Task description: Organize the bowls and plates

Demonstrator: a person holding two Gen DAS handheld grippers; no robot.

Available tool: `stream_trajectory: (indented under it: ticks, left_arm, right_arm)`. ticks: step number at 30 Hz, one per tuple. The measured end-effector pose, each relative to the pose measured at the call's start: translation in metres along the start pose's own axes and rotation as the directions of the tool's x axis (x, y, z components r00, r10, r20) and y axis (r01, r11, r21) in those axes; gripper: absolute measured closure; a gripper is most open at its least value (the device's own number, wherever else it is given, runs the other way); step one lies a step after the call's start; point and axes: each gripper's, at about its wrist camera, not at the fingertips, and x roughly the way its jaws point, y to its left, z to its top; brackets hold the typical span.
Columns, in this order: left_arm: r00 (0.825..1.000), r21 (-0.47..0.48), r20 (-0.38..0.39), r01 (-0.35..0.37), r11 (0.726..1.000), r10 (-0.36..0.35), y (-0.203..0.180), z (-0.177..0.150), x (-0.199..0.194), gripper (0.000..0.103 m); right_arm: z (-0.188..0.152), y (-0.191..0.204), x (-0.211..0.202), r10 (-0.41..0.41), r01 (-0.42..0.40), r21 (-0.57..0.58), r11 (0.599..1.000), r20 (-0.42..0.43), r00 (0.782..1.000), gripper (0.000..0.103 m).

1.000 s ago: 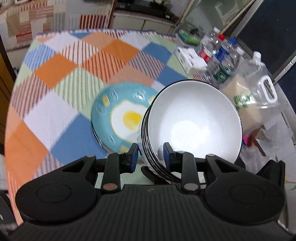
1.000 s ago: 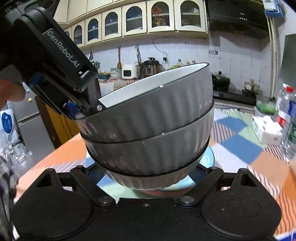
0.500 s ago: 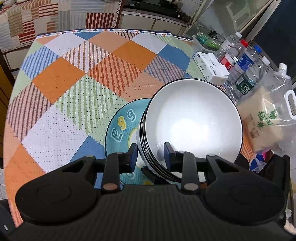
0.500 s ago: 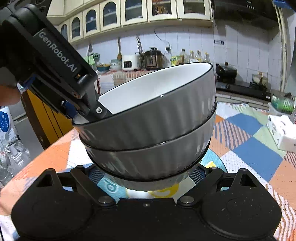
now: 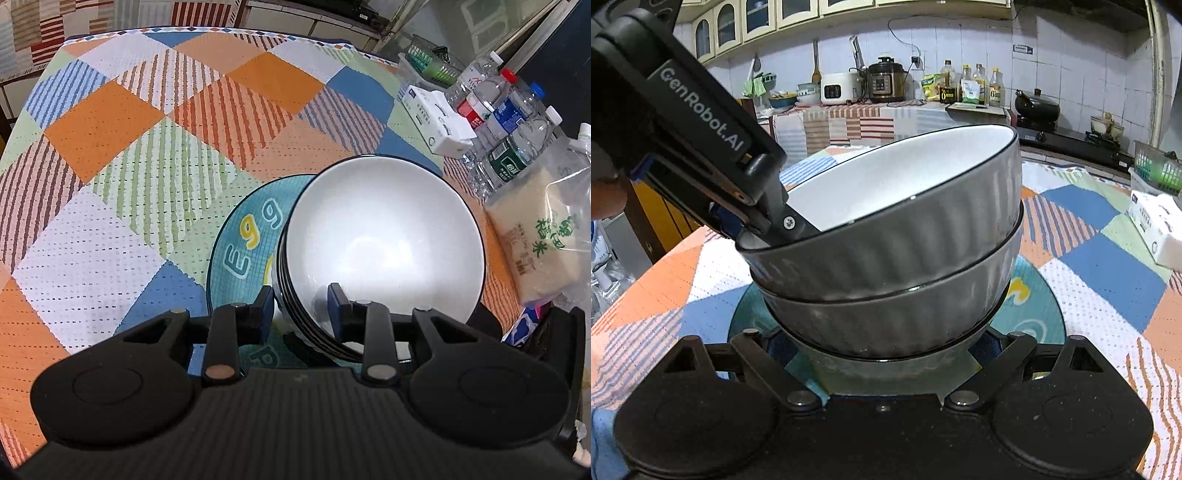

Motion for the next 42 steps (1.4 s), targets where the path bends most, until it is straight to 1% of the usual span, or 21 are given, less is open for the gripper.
stream_trajectory:
  ticks: [3,6,10,17,19,21,23,25,30,35,37,42]
  left_arm:
    - [1.0,-0.026,0.002,0.012,1.0,-0.012,0.004,0.0,0.001,0.073]
    - [1.0,-0.013,0.011,0.0,1.0,0.0,0.002,-0.002,0.001,0.072]
    - [1.0,-0.025,0.007,0.004,1.0,-0.004,0.003,-0.002,0.0,0.072]
    - [1.0,-0.06,0.028,-0.011,0.998,0.013,0.001,-0.009,-0.005,0.072]
    - [0.999,-0.086,0.035,-0.018,0.996,0.021,0.001,-0.011,-0.008,0.069]
    - [0.999,-0.12,0.033,-0.007,0.993,0.011,0.002,-0.012,-0.012,0.061]
    - [0.999,-0.132,0.046,-0.013,0.991,0.02,0.002,-0.012,-0.019,0.06]
    - [0.998,-0.135,0.062,-0.025,0.991,0.033,0.002,-0.013,-0.027,0.056]
    - [0.995,-0.144,0.102,0.003,0.99,0.011,0.002,-0.018,-0.053,0.046]
    - [0.988,-0.137,0.154,0.005,0.991,0.016,-0.005,-0.031,-0.086,0.041]
    - [0.985,-0.124,0.17,-0.009,0.992,0.03,-0.011,-0.037,-0.099,0.041]
    - [0.97,-0.063,0.223,-0.088,0.994,0.1,-0.031,-0.056,-0.131,0.039]
  right_arm:
    - [0.002,0.001,0.001,-0.002,0.002,-0.009,1.0,0.003,1.0,0.009]
    - [-0.001,0.001,0.001,-0.01,0.01,-0.011,1.0,0.011,1.0,0.009]
    - [-0.004,0.005,0.0,-0.032,0.032,-0.018,0.999,0.01,0.999,0.009]
    - [0.003,0.009,-0.003,-0.047,0.047,-0.007,0.999,-0.046,0.998,0.009]
    - [0.003,0.008,-0.007,-0.03,0.031,0.015,0.999,-0.056,0.998,0.009]
    - [0.001,0.004,-0.011,-0.019,0.021,0.045,0.999,-0.052,0.998,0.009]
    - [0.0,0.002,-0.017,-0.023,0.026,0.071,0.997,-0.047,0.999,0.009]
    - [0.0,0.002,-0.023,-0.026,0.029,0.073,0.997,-0.048,0.999,0.009]
    - [-0.002,0.009,-0.044,-0.036,0.038,0.038,0.999,-0.05,0.998,0.009]
    - [0.002,0.01,-0.067,-0.054,0.056,0.054,0.997,-0.05,0.997,0.009]
    - [0.004,0.01,-0.076,-0.078,0.081,0.054,0.995,-0.054,0.995,0.009]
    - [0.012,0.012,-0.104,-0.129,0.131,0.045,0.99,-0.048,0.991,0.009]
